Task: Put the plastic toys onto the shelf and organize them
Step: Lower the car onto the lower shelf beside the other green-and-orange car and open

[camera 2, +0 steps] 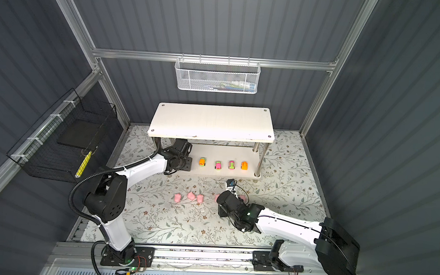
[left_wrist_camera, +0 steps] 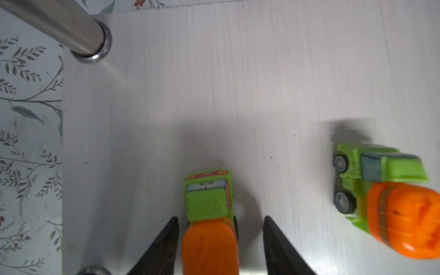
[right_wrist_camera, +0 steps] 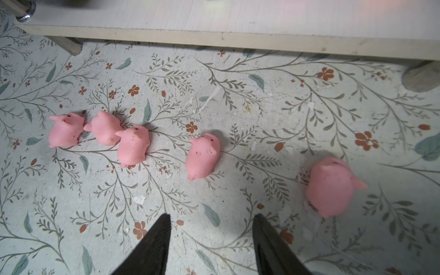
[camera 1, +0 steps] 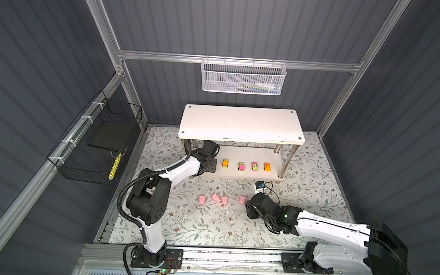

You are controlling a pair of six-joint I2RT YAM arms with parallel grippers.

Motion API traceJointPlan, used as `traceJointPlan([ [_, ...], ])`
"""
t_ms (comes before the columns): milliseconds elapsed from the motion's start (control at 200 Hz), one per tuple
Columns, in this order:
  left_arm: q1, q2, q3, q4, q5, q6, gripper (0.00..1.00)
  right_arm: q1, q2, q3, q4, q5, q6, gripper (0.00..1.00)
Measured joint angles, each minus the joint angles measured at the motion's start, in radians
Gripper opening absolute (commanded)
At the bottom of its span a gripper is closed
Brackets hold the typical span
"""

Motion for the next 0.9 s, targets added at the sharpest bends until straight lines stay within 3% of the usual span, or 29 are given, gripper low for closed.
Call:
traceJointPlan([
  [290, 0.000, -0.092, -0.031, 0.008, 0.026, -0.005, 0.70, 0.000, 0.011, 0.000, 0.006, -0.003, 0.000, 0.57],
  [901, 0.000, -0.275, -0.231, 0.055, 0.113, -0.065, 0.72, -0.002, 0.013, 0.000, 0.008, -0.004, 0.000, 0.57],
])
